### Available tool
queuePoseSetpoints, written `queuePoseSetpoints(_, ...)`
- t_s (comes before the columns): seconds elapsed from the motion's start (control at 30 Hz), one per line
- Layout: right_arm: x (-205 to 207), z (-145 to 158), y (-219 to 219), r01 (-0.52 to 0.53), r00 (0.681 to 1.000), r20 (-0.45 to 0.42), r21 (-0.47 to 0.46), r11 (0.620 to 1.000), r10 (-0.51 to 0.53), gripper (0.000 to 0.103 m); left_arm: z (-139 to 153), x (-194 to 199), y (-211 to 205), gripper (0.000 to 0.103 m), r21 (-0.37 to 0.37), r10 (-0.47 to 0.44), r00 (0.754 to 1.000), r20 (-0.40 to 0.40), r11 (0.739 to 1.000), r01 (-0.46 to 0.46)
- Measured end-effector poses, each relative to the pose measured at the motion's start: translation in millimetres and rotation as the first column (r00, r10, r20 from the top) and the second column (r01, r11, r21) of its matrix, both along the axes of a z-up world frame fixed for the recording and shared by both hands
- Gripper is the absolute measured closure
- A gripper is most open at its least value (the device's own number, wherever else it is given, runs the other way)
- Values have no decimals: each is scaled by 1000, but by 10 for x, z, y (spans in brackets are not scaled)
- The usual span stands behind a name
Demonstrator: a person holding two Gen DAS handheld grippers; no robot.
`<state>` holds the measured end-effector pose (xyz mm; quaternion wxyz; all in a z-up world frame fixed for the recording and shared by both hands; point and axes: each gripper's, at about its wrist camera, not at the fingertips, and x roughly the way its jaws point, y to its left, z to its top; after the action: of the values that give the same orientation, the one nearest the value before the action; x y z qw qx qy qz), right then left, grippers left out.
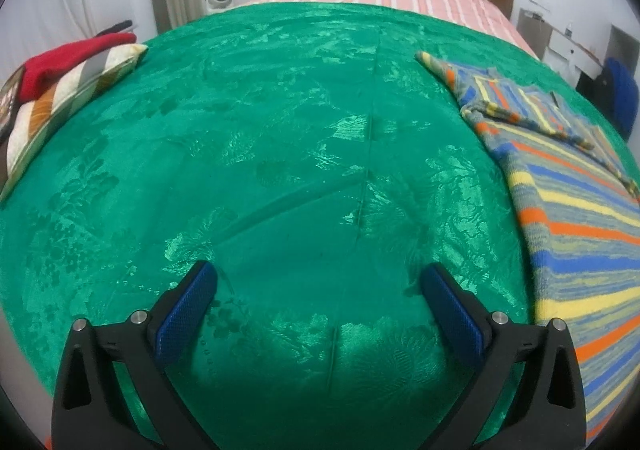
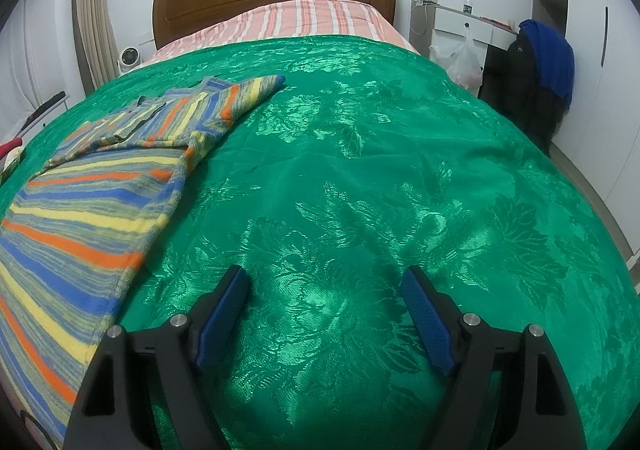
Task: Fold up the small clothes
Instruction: 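Grasp the sweater hem with the left tool while the right tool grasps it too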
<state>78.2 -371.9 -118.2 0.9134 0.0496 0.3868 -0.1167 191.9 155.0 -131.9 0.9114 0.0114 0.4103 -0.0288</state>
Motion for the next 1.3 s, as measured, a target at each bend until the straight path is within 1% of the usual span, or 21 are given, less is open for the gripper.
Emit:
queuePoseSetpoints(0.5,-5,-2,-5,-1,1000,3,6,1000,1,24,-19,-15,-27,0,10,2,1000,9,1000,-2)
queuePoseSetpoints(0.73,-6,-2,-6,-1,1000,2,7,1000,1,24,-22,-5,-20,0,2,0,1000,8,1000,0)
queuePoseSetpoints(0.87,13,4,-17,-5,1000,-12,18,1000,5,22,-11,22,15,0,-21,-7,1000,-3,1000,7)
queuePoseSetpoints(0.97,46,36,-57,-12,999,-41,49,999,14,21,58,52,62,1,-36,-16,999,-48,999,15)
queuePoseSetpoints(1.03,39,123,-70,-24,997,-71,73,997,29,21,169,17,152,1,-82,-5,996,-85,997,-2)
queuePoseSetpoints(1.07,5,176,-69,-36,996,-74,92,995,43,21,226,-28,198,1,-121,-11,995,-97,993,-1)
queuePoseSetpoints(1.1,-51,246,-64,-51,996,-67,113,992,59,21,293,-98,240,1,-173,-35,993,-109,985,16)
queuePoseSetpoints(1.13,-175,373,-35,-81,995,-47,137,987,88,21,350,-185,261,1,-221,-77,989,-127,974,48)
queuePoseSetpoints(1.17,-257,450,-2,-106,993,-43,146,984,113,21,375,-254,254,1,-243,-110,983,-146,967,72)
queuePoseSetpoints(1.23,-461,582,114,-174,980,-66,174,969,188,21,375,-447,169,2,-273,-199,960,-199,952,141)
queuePoseSetpoints(1.3,-708,612,267,-229,957,-123,236,945,262,21,311,-646,7,2,-270,-280,930,-237,939,213)
